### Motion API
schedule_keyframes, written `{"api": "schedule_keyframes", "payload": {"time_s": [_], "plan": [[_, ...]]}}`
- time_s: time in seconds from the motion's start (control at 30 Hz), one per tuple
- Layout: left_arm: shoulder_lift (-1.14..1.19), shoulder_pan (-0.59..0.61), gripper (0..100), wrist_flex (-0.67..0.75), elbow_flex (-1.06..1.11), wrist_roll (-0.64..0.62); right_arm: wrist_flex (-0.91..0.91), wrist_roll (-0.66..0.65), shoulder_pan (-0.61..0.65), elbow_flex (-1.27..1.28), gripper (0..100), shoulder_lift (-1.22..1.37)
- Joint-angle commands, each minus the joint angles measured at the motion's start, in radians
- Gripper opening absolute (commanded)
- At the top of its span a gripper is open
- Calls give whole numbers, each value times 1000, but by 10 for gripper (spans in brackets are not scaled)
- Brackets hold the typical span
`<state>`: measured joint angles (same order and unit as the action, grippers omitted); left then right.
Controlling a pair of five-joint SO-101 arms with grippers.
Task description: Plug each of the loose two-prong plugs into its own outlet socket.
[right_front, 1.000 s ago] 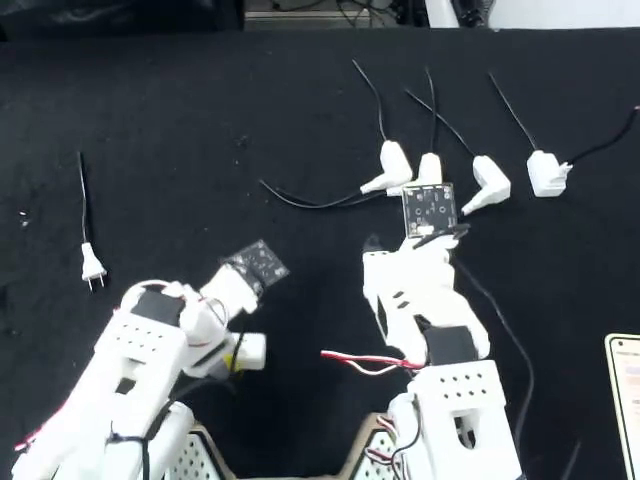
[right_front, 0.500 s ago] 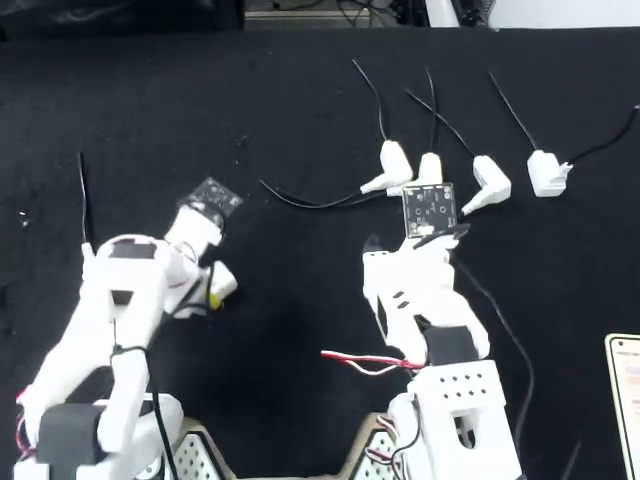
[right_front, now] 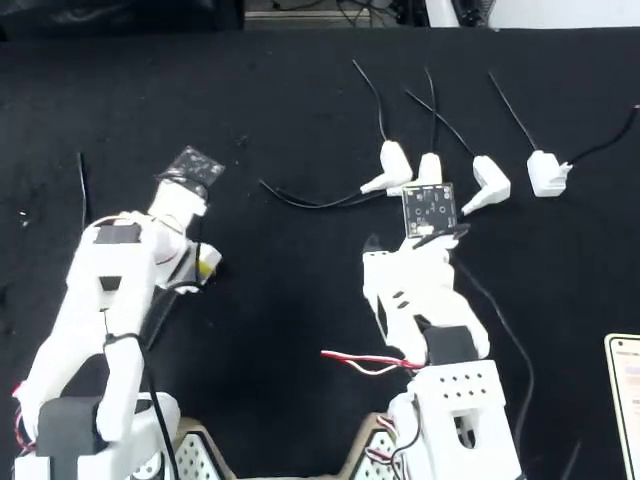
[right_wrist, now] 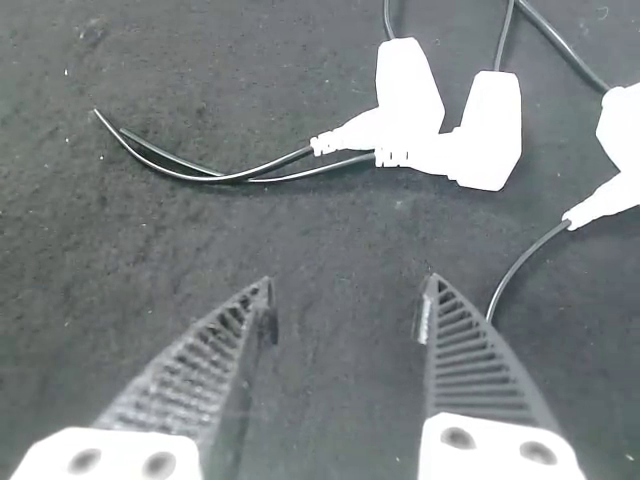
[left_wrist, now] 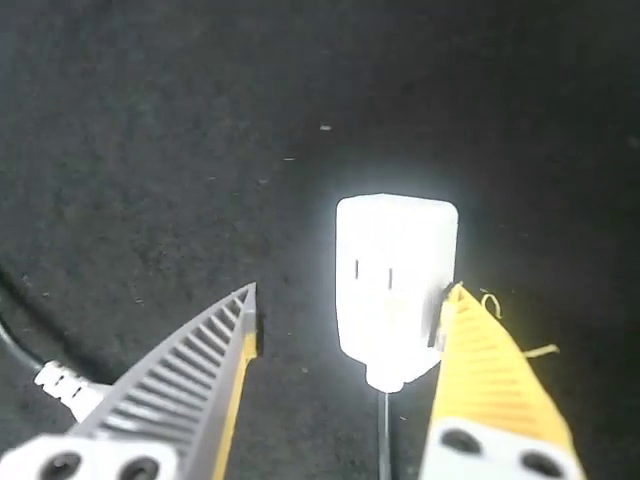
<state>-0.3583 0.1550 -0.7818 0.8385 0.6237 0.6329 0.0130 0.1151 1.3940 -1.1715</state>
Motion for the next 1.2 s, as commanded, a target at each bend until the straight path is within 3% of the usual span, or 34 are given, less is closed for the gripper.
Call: {"api": "schedule_keyframes", "payload": {"time_s": [0.0,0.47,0.6,0.8,0.93,1.17], "plan": [[35,67,284,48,-74,-6,-31,-9,-17,-39,222,-16],[226,231,284,51,-254,-6,-57,-17,34,-12,222,-16],[270,194,274,-17,-260,-5,-57,-17,34,-12,222,-16],[313,128,102,-25,-262,-11,-57,-17,34,-12,222,-16],[305,84,95,-49,-257,-29,-57,-17,34,-12,222,-16],[302,-56,95,-250,-344,-83,-57,-17,34,-12,222,-16]]}}
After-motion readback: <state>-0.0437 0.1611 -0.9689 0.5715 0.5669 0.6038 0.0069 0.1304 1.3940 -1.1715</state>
